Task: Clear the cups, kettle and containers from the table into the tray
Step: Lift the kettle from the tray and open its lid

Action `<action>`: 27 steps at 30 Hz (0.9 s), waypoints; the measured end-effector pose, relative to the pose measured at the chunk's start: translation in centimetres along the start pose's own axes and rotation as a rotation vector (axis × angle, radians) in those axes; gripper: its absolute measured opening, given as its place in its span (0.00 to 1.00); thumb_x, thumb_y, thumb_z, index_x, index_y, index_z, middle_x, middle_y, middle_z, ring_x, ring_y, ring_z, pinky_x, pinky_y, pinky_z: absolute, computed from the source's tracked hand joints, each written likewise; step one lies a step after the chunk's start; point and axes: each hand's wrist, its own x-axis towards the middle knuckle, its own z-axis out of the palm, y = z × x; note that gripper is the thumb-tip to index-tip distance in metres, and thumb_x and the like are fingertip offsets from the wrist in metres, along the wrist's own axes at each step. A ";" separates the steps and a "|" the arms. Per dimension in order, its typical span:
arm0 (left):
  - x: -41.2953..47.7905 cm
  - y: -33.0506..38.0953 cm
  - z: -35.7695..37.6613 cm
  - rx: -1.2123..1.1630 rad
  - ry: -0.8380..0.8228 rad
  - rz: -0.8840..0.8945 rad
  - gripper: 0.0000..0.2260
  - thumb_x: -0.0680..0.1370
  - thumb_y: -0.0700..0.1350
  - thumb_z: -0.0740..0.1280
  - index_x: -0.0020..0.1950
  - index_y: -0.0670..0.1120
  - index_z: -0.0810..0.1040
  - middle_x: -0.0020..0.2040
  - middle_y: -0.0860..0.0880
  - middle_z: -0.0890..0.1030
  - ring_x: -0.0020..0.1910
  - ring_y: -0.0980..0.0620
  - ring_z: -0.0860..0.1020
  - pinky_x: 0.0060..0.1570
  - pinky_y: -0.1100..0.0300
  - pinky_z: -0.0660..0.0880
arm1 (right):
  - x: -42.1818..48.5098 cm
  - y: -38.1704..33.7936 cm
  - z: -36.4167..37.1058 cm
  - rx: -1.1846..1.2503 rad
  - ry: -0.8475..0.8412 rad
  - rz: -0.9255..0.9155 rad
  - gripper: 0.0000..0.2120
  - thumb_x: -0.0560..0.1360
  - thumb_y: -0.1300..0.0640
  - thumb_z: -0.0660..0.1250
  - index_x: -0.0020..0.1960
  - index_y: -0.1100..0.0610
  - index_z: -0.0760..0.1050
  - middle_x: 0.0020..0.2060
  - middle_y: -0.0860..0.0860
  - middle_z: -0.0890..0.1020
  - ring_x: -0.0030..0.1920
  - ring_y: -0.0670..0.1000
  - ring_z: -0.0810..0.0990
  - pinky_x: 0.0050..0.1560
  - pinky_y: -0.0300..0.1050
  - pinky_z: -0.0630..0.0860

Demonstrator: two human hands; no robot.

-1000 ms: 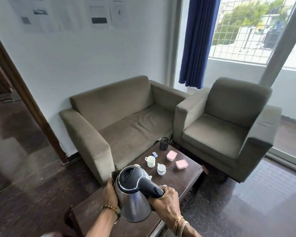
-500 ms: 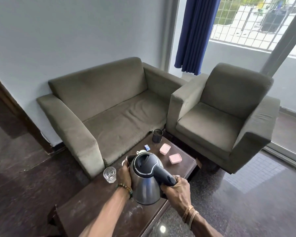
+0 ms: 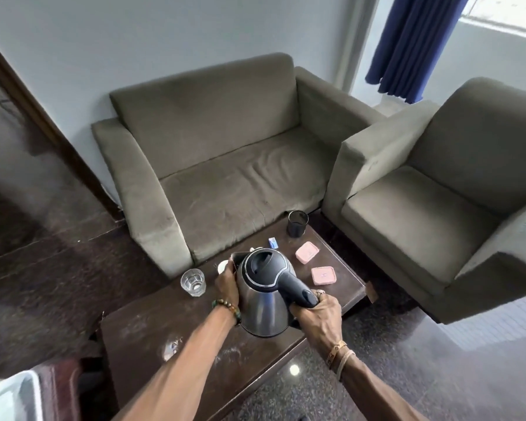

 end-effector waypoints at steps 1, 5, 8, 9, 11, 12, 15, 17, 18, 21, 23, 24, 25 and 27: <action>0.0 0.1 0.3 -0.008 0.000 -0.007 0.21 0.74 0.60 0.65 0.50 0.45 0.85 0.52 0.44 0.85 0.57 0.43 0.80 0.63 0.45 0.73 | 0.7 -0.1 -0.3 0.001 -0.014 -0.009 0.20 0.55 0.44 0.69 0.33 0.61 0.77 0.27 0.58 0.81 0.34 0.62 0.83 0.33 0.59 0.81; -0.3 1.0 1.4 -0.062 0.012 -0.015 0.17 0.80 0.53 0.63 0.58 0.41 0.81 0.60 0.38 0.81 0.62 0.40 0.77 0.67 0.45 0.71 | 3.2 -1.1 -1.2 -0.071 -0.063 -0.132 0.16 0.54 0.39 0.67 0.32 0.51 0.75 0.20 0.49 0.74 0.23 0.44 0.72 0.25 0.44 0.74; -0.1 2.0 1.2 -0.171 0.129 -0.020 0.20 0.79 0.55 0.63 0.53 0.40 0.82 0.56 0.39 0.82 0.59 0.41 0.79 0.66 0.46 0.72 | 4.5 -2.0 -1.1 -0.056 -0.132 -0.172 0.21 0.55 0.40 0.69 0.31 0.57 0.70 0.21 0.47 0.70 0.26 0.45 0.68 0.26 0.50 0.73; 0.0 2.3 1.1 -0.188 0.165 -0.024 0.18 0.79 0.55 0.64 0.52 0.40 0.83 0.53 0.41 0.83 0.55 0.44 0.80 0.63 0.48 0.74 | 4.9 -2.3 -0.7 -0.047 -0.153 -0.171 0.21 0.55 0.41 0.69 0.31 0.59 0.70 0.22 0.47 0.70 0.27 0.46 0.68 0.27 0.52 0.74; 0.4 2.7 0.8 -0.221 0.198 -0.006 0.14 0.79 0.51 0.64 0.45 0.42 0.83 0.44 0.47 0.85 0.45 0.49 0.81 0.53 0.56 0.78 | 5.6 -2.6 -0.1 -0.048 -0.170 -0.175 0.20 0.55 0.42 0.69 0.31 0.60 0.71 0.22 0.48 0.71 0.27 0.46 0.68 0.28 0.55 0.75; 1.0 2.8 0.6 -0.237 0.212 0.015 0.13 0.80 0.49 0.64 0.41 0.43 0.83 0.38 0.51 0.85 0.40 0.54 0.81 0.45 0.63 0.78 | 5.9 -2.7 0.4 -0.044 -0.183 -0.176 0.19 0.55 0.43 0.69 0.31 0.59 0.72 0.22 0.48 0.71 0.27 0.46 0.67 0.28 0.56 0.76; 2.4 3.0 -0.5 -0.290 0.245 0.025 0.14 0.80 0.46 0.63 0.36 0.46 0.80 0.26 0.57 0.81 0.25 0.64 0.78 0.25 0.72 0.72 | 6.4 -3.1 2.1 -0.043 -0.204 -0.167 0.18 0.54 0.43 0.69 0.30 0.58 0.73 0.23 0.52 0.75 0.27 0.46 0.68 0.28 0.55 0.77; 2.9 3.3 -1.3 -0.300 0.264 0.020 0.15 0.80 0.45 0.63 0.35 0.45 0.79 0.24 0.57 0.80 0.23 0.64 0.77 0.24 0.71 0.72 | 6.5 -3.4 3.2 -0.076 -0.213 -0.159 0.20 0.54 0.42 0.68 0.30 0.60 0.74 0.25 0.56 0.79 0.28 0.48 0.71 0.29 0.54 0.77; 3.3 3.6 -1.8 -0.279 0.277 0.014 0.15 0.80 0.45 0.63 0.34 0.45 0.79 0.24 0.56 0.80 0.24 0.63 0.78 0.25 0.69 0.73 | 6.5 -3.6 3.8 -0.078 -0.221 -0.153 0.21 0.54 0.42 0.68 0.31 0.61 0.74 0.26 0.57 0.79 0.28 0.49 0.72 0.29 0.54 0.77; 4.7 3.6 -3.1 -0.236 0.310 0.004 0.14 0.79 0.46 0.64 0.35 0.45 0.80 0.23 0.57 0.79 0.23 0.64 0.77 0.23 0.71 0.71 | 6.5 -4.5 5.0 -0.080 -0.255 -0.158 0.22 0.56 0.42 0.69 0.30 0.62 0.74 0.25 0.58 0.79 0.26 0.48 0.73 0.29 0.54 0.77; 5.7 4.1 -3.9 -0.210 0.327 -0.007 0.13 0.79 0.48 0.65 0.41 0.41 0.83 0.26 0.57 0.81 0.27 0.62 0.79 0.27 0.72 0.72 | 7.0 -5.2 6.1 -0.070 -0.280 -0.148 0.21 0.56 0.42 0.69 0.31 0.61 0.74 0.25 0.57 0.80 0.26 0.47 0.73 0.29 0.53 0.77; 6.2 4.5 -4.3 -0.197 0.337 -0.016 0.14 0.78 0.50 0.66 0.44 0.40 0.84 0.32 0.54 0.84 0.34 0.58 0.81 0.35 0.70 0.75 | 7.2 -5.6 6.6 -0.072 -0.286 -0.152 0.19 0.56 0.42 0.69 0.31 0.59 0.75 0.25 0.57 0.80 0.26 0.47 0.72 0.29 0.52 0.76; 6.7 4.8 -4.7 -0.188 0.344 -0.026 0.16 0.78 0.52 0.67 0.47 0.39 0.84 0.40 0.49 0.86 0.42 0.53 0.82 0.45 0.64 0.77 | 7.4 -6.0 7.1 -0.080 -0.283 -0.164 0.17 0.56 0.43 0.69 0.31 0.57 0.75 0.25 0.57 0.79 0.26 0.46 0.71 0.28 0.51 0.76; 7.7 5.4 -5.3 -0.150 0.354 -0.041 0.19 0.77 0.55 0.66 0.49 0.40 0.84 0.51 0.41 0.84 0.53 0.47 0.81 0.57 0.52 0.76 | 8.0 -6.6 8.1 -0.108 -0.269 -0.186 0.13 0.57 0.45 0.69 0.32 0.55 0.76 0.24 0.56 0.78 0.26 0.45 0.68 0.27 0.47 0.73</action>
